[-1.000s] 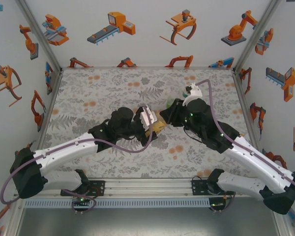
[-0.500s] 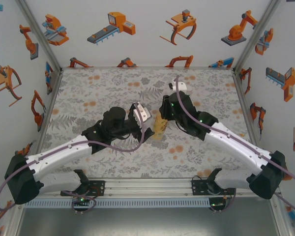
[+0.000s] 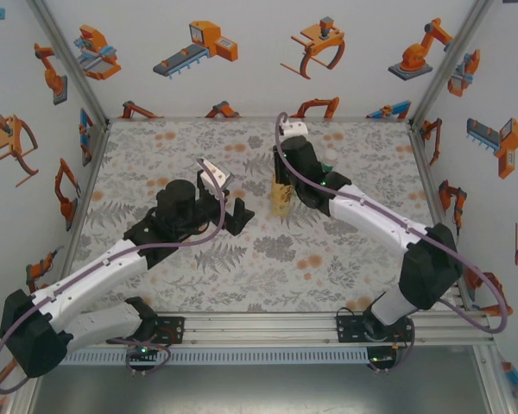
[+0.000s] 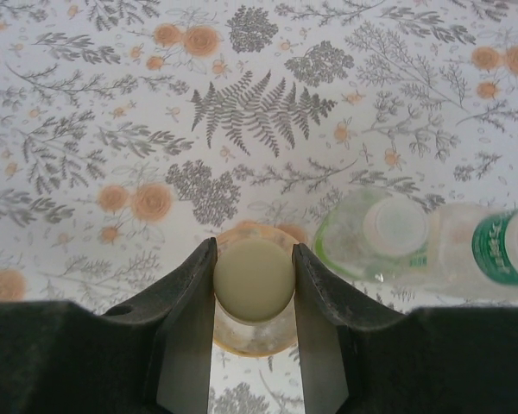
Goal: Screw on the bottle caps
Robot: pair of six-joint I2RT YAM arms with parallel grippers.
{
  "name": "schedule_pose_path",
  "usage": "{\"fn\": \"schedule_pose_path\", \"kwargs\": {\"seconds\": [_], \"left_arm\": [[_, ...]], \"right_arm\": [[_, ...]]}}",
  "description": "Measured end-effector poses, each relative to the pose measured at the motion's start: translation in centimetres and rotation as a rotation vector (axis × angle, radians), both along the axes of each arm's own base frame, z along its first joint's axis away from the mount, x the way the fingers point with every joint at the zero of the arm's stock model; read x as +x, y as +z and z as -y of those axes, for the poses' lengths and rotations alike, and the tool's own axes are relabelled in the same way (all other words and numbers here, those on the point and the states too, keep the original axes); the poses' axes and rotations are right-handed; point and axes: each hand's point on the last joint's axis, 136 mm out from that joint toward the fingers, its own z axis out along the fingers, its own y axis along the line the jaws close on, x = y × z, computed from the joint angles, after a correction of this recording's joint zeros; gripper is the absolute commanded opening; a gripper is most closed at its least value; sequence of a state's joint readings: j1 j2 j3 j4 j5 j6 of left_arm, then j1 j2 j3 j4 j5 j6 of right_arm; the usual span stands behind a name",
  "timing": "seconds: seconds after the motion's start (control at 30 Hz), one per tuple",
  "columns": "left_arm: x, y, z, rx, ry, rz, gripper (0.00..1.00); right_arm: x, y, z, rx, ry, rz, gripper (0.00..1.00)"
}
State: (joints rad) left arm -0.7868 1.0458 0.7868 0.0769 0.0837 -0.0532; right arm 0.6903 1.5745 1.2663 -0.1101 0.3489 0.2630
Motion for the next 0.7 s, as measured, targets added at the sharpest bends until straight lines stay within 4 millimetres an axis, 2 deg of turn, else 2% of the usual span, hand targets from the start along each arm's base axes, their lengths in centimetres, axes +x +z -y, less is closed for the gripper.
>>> {"fn": "schedule_pose_path", "kwargs": {"seconds": [0.3,0.5,0.7], "left_arm": [[0.0,-0.5,-0.6,0.009,0.025,-0.031,0.92],[-0.1,-0.5,-0.6,0.011,0.025,-0.032,0.92],[0.0,-0.6,-0.7,0.016,0.032,-0.034,0.93]], "right_arm": [[3.6,-0.4,-1.0,0.001,-0.003,0.017,0.02],[4.8,-0.4,-1.5,0.014,0.0,0.042,0.05],[5.1,-0.2,-1.9,0.01,0.014,0.057,0.09]]}}
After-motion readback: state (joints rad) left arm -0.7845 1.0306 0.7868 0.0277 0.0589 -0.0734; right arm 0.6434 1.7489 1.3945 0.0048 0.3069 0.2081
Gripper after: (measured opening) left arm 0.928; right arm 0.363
